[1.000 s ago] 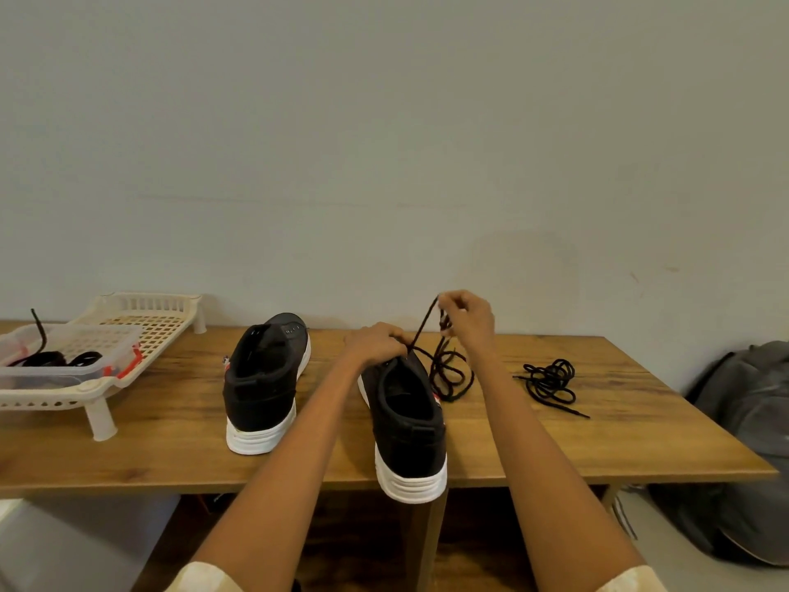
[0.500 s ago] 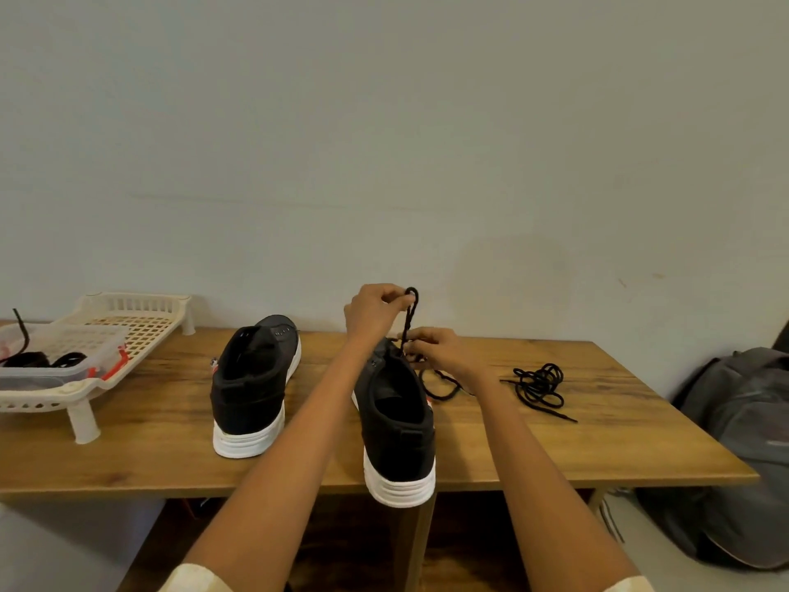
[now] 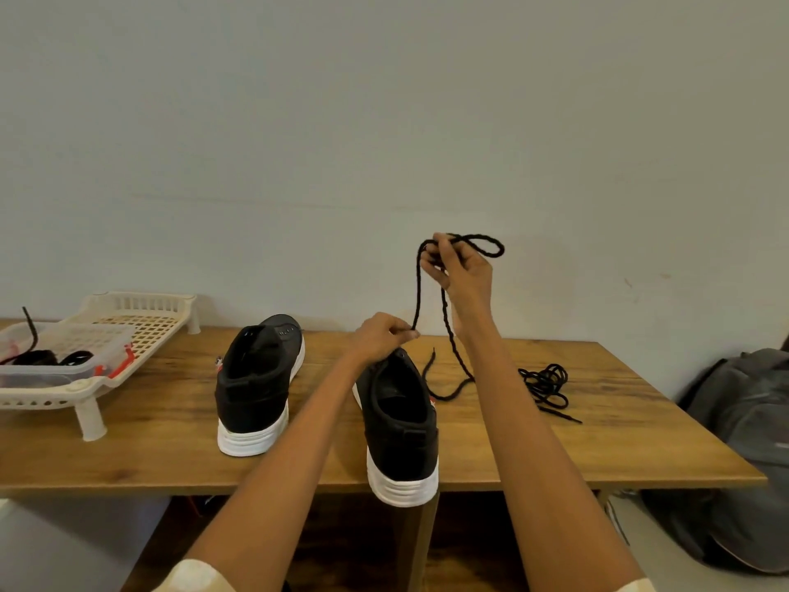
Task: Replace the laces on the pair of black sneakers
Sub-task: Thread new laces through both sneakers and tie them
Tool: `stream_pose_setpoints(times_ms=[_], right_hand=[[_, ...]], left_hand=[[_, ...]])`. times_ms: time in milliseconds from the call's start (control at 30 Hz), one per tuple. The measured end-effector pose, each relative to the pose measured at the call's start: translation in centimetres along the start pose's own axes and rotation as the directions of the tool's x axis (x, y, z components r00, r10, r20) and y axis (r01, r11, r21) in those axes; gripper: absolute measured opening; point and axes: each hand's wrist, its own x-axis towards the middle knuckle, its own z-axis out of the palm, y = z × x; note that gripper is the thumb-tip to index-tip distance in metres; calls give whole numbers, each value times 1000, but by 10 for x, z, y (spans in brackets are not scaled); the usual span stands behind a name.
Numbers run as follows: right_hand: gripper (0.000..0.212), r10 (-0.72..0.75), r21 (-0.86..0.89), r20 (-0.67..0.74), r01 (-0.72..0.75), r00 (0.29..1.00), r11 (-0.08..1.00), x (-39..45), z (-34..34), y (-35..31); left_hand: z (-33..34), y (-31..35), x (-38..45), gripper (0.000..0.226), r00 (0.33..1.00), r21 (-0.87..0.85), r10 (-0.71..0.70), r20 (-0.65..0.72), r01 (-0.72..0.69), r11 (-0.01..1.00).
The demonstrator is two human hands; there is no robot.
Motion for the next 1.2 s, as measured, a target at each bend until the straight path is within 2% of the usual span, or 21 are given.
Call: stream_pose_setpoints(times_ms=[67,133,167,267,367,433,500,567,633,733,833,933,1033,1133,1200], right_hand=[[13,0,3,-20,1,1000,1000,2,-3,0],[14,60,-185,-58,-69,997,980,2,-9,7],[14,124,-327,-79,-143,989,934,0,-14,13],[14,356,-683,-117,-335,927,649,-4,-26,27],[16,448,-902,-120,-285,886,324,-2,-35,35],[15,441,-951,-135,-241,887,194,-1,-42,40],[20,393,-959,-148,-230,908,168,-1,-51,45],[24,380,-965,-148,-217,913,145,-6,-58,48],[25,486,-977,-139,-200,863,75,-11,-63,53],[47,659,-984,-170,-164,732,-71,-19,-69,60],[52,693,-976,-214,-128,689,-175,-24,-74,67],[35,645,-973,-230,-163,728,-163,-27,-77,74],[17,608,-977,-203,-202,768,-71,-26,-76,73],[9,483,-961,-94,-206,871,185,-13,-66,47],[14,395,-880,-5,-192,919,435,-4,-55,21]], left_hand=[[-4,5,-2,27,988,-110,9,-153,-26,994],[-11,7,-1,23,967,-137,1,-256,-37,990],[-13,7,-1,26,966,-56,-20,-259,6,998],[-12,3,-1,22,975,299,-144,-167,189,935],[-9,-1,-2,43,967,382,-224,-125,255,888],[-9,3,-3,44,959,375,-230,-167,277,884],[-9,6,-4,45,955,362,-222,-197,281,889],[-8,6,-5,48,960,353,-229,-165,274,895],[-7,4,-4,50,966,365,-238,-99,257,895],[-7,-1,-3,46,972,335,-228,-61,235,912],[-7,2,-2,41,985,275,-156,-79,172,946],[-5,12,-3,38,993,240,-47,-105,71,968],[-3,17,-3,46,998,192,51,-32,-43,981],[0,21,-3,63,991,64,118,67,-122,991],[1,27,-3,69,981,-109,169,94,-158,981]])
